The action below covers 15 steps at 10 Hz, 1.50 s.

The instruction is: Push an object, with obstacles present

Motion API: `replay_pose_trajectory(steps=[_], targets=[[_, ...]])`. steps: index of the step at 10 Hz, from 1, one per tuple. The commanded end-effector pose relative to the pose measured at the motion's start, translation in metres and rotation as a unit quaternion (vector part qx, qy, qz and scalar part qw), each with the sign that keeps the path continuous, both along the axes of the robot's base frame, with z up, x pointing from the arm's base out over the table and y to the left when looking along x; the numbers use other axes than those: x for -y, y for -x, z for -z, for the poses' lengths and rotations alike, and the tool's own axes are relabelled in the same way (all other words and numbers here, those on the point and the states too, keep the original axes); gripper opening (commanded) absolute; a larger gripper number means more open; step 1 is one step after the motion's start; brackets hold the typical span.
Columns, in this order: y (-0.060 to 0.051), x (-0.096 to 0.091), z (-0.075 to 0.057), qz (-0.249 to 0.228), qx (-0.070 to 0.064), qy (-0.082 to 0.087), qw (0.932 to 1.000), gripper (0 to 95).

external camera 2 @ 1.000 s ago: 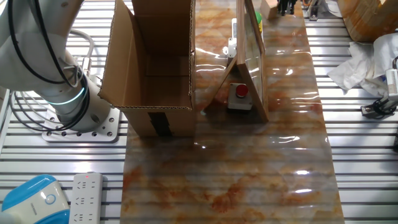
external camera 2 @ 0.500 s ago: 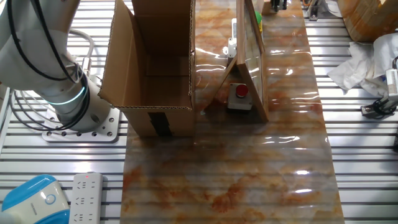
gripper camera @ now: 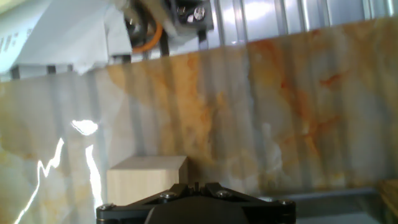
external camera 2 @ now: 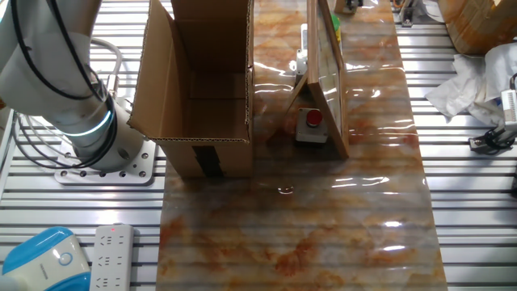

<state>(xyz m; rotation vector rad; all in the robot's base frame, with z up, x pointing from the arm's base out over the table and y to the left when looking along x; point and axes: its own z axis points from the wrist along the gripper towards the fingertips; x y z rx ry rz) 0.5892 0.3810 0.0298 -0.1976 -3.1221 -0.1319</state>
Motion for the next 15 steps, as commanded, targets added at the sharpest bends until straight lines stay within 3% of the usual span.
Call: replay_pose_trajectory(steps=[1, 3, 5, 6, 15], targets=[[0.005, -0.003, 0.0, 0.004, -0.002, -0.005, 1.0, 0.0], [0.013, -0.009, 0.003, 0.008, 0.002, -0.003, 1.0, 0.0], [0.017, -0.012, 0.0, 0.01, 0.002, 0.014, 0.9999, 0.0], [0.018, -0.012, -0.004, 0.013, -0.002, -0.007, 0.9999, 0.0], [0.026, -0.007, -0.025, 0.014, -0.004, -0.013, 0.9998, 0.0]])
